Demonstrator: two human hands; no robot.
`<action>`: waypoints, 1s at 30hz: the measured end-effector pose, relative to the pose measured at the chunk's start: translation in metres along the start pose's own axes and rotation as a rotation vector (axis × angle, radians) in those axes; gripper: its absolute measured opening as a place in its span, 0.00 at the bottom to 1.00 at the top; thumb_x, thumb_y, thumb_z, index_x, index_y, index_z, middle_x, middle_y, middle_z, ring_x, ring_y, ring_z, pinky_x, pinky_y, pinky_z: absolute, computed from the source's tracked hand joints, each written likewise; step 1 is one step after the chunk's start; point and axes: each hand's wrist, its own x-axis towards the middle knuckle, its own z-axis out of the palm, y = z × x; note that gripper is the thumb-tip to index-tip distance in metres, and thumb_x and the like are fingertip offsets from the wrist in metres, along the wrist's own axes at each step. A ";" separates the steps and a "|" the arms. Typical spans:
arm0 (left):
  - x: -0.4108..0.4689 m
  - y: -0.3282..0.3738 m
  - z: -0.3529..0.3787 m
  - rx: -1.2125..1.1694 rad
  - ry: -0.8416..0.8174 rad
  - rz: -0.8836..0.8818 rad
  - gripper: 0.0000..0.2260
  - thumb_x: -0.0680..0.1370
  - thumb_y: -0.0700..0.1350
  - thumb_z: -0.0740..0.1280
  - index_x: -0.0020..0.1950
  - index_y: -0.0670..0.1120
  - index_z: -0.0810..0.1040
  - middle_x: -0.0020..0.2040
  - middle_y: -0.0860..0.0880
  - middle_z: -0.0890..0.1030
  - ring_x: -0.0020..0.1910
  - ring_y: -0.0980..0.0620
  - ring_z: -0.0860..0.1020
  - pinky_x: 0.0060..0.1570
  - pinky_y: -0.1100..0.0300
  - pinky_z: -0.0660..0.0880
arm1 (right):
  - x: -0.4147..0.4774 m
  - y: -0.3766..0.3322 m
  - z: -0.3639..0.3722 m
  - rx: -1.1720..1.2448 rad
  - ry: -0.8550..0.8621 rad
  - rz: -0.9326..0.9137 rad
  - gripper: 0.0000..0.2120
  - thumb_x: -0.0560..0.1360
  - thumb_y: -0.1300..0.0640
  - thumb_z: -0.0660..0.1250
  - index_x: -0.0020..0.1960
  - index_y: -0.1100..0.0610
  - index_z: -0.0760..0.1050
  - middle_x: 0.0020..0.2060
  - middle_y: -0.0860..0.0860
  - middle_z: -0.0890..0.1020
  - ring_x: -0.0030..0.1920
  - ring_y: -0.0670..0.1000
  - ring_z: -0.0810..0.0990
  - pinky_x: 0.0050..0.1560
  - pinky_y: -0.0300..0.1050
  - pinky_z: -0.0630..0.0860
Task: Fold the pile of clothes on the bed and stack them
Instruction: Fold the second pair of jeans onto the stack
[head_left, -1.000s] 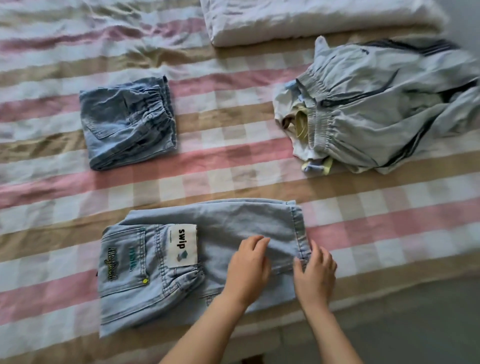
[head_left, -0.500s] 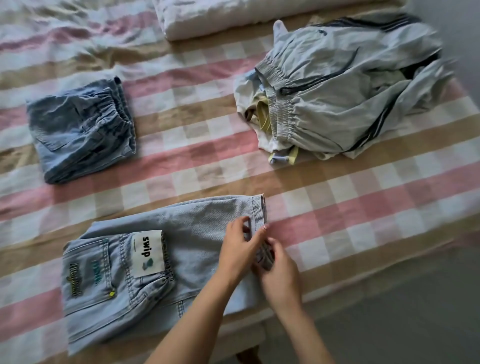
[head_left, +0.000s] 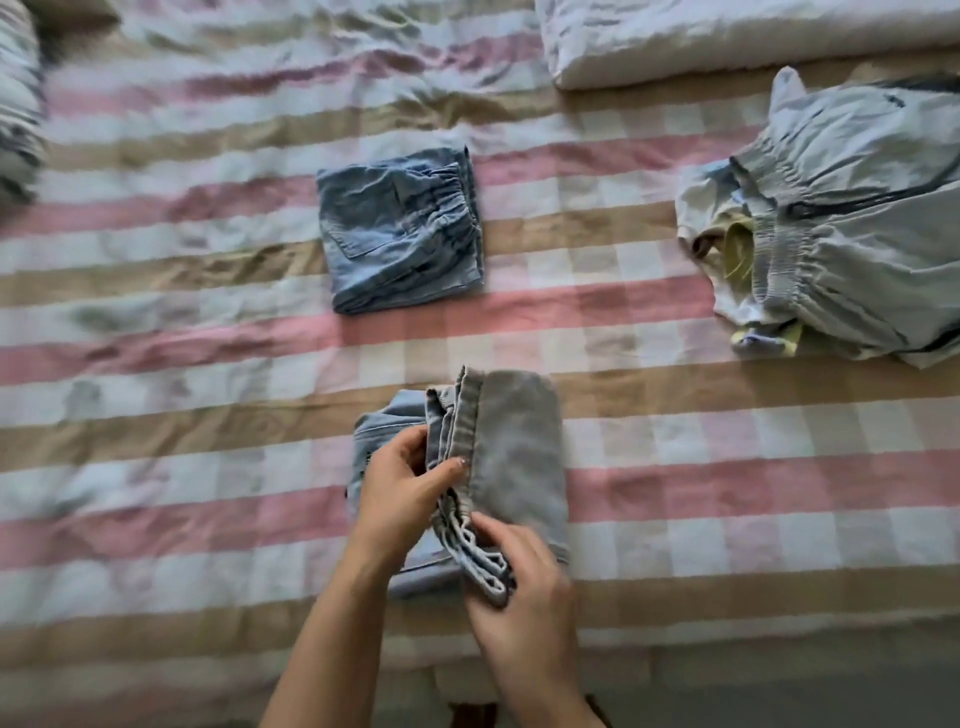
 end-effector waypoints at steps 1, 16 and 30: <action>0.002 -0.009 -0.017 -0.018 0.020 -0.020 0.10 0.71 0.26 0.65 0.47 0.38 0.78 0.39 0.46 0.82 0.38 0.53 0.78 0.41 0.59 0.76 | -0.003 -0.002 0.018 -0.014 -0.023 -0.050 0.27 0.57 0.69 0.66 0.55 0.57 0.80 0.47 0.48 0.81 0.48 0.50 0.80 0.50 0.40 0.74; 0.032 -0.120 -0.076 0.518 0.335 -0.159 0.20 0.74 0.36 0.65 0.66 0.38 0.68 0.61 0.37 0.69 0.62 0.39 0.66 0.64 0.53 0.59 | 0.013 0.033 0.082 -0.190 -0.109 -0.108 0.13 0.71 0.59 0.66 0.54 0.60 0.79 0.51 0.54 0.80 0.54 0.47 0.73 0.58 0.37 0.67; 0.037 -0.095 -0.087 0.049 0.171 -0.264 0.07 0.75 0.44 0.69 0.51 0.45 0.76 0.45 0.52 0.81 0.45 0.55 0.78 0.37 0.73 0.71 | 0.080 0.070 0.041 0.176 0.017 0.503 0.09 0.73 0.57 0.69 0.51 0.58 0.75 0.46 0.52 0.82 0.50 0.53 0.80 0.48 0.44 0.73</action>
